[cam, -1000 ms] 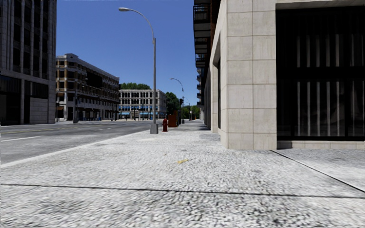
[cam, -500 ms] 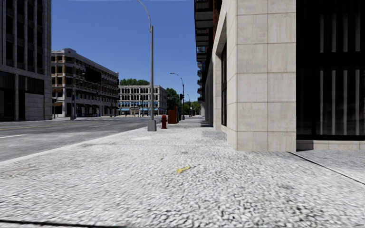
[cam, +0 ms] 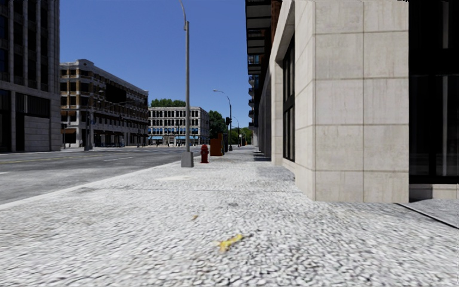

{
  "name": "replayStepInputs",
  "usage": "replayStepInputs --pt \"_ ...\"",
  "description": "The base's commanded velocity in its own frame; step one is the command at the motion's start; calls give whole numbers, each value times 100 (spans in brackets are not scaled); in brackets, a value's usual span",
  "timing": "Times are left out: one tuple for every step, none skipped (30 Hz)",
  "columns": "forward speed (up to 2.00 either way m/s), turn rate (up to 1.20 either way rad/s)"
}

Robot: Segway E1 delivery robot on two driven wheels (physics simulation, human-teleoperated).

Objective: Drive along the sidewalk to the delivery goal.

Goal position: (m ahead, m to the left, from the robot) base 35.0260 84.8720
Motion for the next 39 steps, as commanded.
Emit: replayStepInputs --pt "156 0" --pt "157 0" --pt "158 0" --pt "158 0" --pt "158 0" --pt "158 0" --pt "158 0" --pt "158 0" --pt "158 0" --pt "158 0" --pt "158 0" --pt "158 0" --pt "158 0" --pt "158 0" --pt "158 0" --pt "158 0" --pt "158 0" --pt "158 0" --pt "158 0" --pt "158 0" --pt "158 0" --pt "158 0" --pt "158 0" --pt "158 0" --pt "158 0" --pt "158 0" --pt "158 0" --pt "158 0" --pt "158 0" --pt "158 0" --pt "158 0" --pt "158 0" --pt "158 0" --pt "158 0" --pt "158 0" --pt "158 0" --pt "158 0" --pt "158 0" --pt "158 0"
